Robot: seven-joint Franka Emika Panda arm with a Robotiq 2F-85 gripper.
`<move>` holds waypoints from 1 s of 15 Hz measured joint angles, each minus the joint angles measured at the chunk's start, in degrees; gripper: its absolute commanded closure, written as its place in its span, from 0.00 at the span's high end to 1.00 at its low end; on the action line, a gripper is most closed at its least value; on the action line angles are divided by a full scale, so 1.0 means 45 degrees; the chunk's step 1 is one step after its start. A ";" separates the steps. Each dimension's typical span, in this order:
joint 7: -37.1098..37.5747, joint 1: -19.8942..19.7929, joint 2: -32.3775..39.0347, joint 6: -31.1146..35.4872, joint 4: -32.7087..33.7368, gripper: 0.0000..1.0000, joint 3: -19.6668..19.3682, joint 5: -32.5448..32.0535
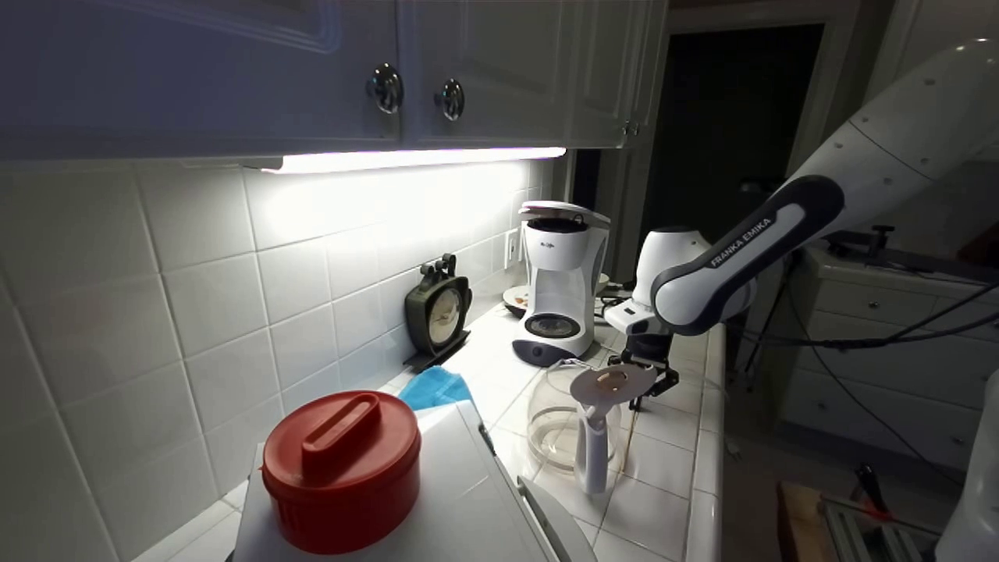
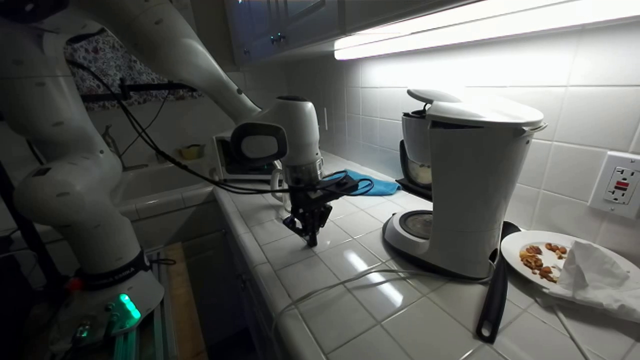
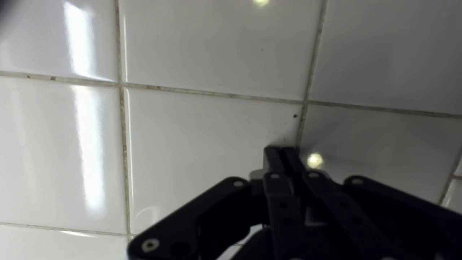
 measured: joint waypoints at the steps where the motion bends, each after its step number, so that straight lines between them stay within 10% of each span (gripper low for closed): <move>1: 0.0000 -0.0001 0.0000 0.0000 0.0000 0.06 0.0000 0.0000; 15: -0.0764 -0.0002 -0.1183 0.0163 -0.0070 0.05 -0.0040 -0.0364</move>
